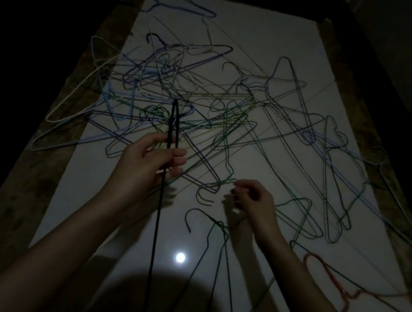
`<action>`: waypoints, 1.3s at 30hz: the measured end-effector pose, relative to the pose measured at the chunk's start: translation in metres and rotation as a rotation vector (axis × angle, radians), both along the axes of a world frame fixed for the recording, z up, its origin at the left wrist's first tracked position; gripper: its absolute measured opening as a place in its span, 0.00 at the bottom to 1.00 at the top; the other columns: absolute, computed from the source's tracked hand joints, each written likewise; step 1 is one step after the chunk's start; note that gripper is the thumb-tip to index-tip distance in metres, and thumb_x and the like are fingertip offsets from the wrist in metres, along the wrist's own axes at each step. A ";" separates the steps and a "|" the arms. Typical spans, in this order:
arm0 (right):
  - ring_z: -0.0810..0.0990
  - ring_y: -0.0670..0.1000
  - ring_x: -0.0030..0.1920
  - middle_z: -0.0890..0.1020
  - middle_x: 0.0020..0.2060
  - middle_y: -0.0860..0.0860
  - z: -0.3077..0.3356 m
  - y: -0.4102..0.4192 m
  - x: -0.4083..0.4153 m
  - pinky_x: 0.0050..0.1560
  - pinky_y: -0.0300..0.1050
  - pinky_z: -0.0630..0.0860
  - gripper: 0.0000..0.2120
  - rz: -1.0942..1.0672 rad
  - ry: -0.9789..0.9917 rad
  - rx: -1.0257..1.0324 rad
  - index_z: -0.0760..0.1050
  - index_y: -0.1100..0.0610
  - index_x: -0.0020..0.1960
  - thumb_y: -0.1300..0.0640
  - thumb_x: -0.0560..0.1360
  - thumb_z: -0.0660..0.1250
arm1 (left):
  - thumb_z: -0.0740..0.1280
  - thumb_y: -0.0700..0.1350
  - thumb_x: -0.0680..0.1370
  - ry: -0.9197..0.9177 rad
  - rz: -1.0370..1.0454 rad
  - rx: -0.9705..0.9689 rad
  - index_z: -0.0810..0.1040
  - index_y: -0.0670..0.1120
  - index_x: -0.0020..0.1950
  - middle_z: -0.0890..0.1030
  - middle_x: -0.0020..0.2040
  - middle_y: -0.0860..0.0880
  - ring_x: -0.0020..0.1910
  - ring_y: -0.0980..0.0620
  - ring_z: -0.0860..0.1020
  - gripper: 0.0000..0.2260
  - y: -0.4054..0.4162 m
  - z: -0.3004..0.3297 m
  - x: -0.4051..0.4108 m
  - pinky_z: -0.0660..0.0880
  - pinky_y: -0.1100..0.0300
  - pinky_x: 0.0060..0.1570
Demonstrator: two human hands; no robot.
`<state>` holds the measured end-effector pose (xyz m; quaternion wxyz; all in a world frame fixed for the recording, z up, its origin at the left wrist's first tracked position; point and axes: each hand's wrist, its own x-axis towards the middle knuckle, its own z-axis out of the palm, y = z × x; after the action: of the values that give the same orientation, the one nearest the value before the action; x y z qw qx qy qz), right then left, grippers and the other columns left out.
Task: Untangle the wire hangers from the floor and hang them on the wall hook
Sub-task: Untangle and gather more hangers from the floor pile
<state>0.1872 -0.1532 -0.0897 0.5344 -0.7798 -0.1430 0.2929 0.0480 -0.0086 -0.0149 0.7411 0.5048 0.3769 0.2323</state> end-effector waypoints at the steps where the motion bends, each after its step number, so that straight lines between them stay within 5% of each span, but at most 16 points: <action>1: 0.78 0.47 0.41 0.79 0.41 0.52 -0.009 0.000 0.009 0.41 0.33 0.77 0.07 -0.013 -0.088 -0.050 0.76 0.65 0.52 0.67 0.75 0.63 | 0.62 0.35 0.78 0.008 0.003 -0.014 0.76 0.42 0.53 0.82 0.48 0.42 0.46 0.50 0.82 0.07 -0.001 -0.001 0.000 0.80 0.62 0.45; 5: 0.76 0.47 0.54 0.79 0.55 0.54 -0.037 0.002 0.034 0.51 0.32 0.69 0.12 0.073 -0.357 -0.256 0.75 0.61 0.59 0.63 0.75 0.65 | 0.64 0.37 0.77 0.034 -0.010 -0.036 0.77 0.45 0.48 0.83 0.47 0.44 0.45 0.51 0.83 0.04 -0.002 -0.006 -0.003 0.79 0.59 0.48; 9: 0.76 0.55 0.60 0.77 0.60 0.58 -0.053 -0.003 0.041 0.63 0.47 0.71 0.18 0.186 -0.420 -0.416 0.71 0.62 0.64 0.64 0.75 0.64 | 0.64 0.39 0.77 0.056 -0.048 -0.062 0.77 0.45 0.49 0.84 0.41 0.51 0.43 0.54 0.83 0.04 -0.003 -0.007 -0.005 0.80 0.57 0.45; 16: 0.76 0.52 0.49 0.80 0.50 0.57 -0.048 -0.003 0.039 0.45 0.42 0.69 0.08 0.177 -0.514 -0.457 0.79 0.60 0.52 0.62 0.76 0.63 | 0.63 0.37 0.78 0.066 -0.034 -0.001 0.78 0.44 0.48 0.82 0.43 0.48 0.44 0.56 0.82 0.05 -0.001 -0.008 -0.004 0.80 0.60 0.46; 23: 0.77 0.51 0.48 0.80 0.48 0.54 -0.021 0.000 0.026 0.46 0.41 0.70 0.07 0.122 -0.481 -0.278 0.78 0.59 0.52 0.62 0.76 0.63 | 0.62 0.37 0.78 0.056 -0.026 0.016 0.79 0.43 0.47 0.80 0.47 0.46 0.44 0.56 0.81 0.06 0.000 -0.006 -0.001 0.80 0.61 0.44; 28: 0.74 0.42 0.39 0.79 0.41 0.50 -0.005 0.007 0.022 0.38 0.26 0.68 0.05 0.059 -0.363 -0.122 0.78 0.59 0.46 0.65 0.75 0.64 | 0.62 0.37 0.78 0.056 -0.009 0.021 0.79 0.43 0.47 0.80 0.46 0.45 0.42 0.57 0.81 0.06 -0.001 -0.005 -0.001 0.80 0.62 0.44; 35: 0.76 0.49 0.37 0.77 0.35 0.48 0.021 0.019 0.005 0.30 0.28 0.69 0.08 -0.026 -0.230 0.087 0.74 0.52 0.42 0.63 0.76 0.64 | 0.62 0.37 0.78 0.056 -0.014 0.012 0.78 0.42 0.48 0.79 0.46 0.44 0.41 0.58 0.81 0.06 -0.002 -0.003 -0.004 0.80 0.62 0.43; 39: 0.75 0.45 0.33 0.77 0.34 0.49 0.036 0.021 -0.007 0.31 0.36 0.72 0.08 0.025 -0.158 0.152 0.75 0.52 0.41 0.63 0.75 0.64 | 0.62 0.38 0.78 0.076 -0.019 -0.018 0.78 0.44 0.48 0.80 0.43 0.46 0.36 0.59 0.82 0.05 -0.007 0.003 -0.004 0.78 0.51 0.46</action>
<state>0.1799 -0.1323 -0.0540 0.5757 -0.7557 -0.2161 0.2253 0.0436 -0.0154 -0.0118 0.7327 0.5102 0.4022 0.2026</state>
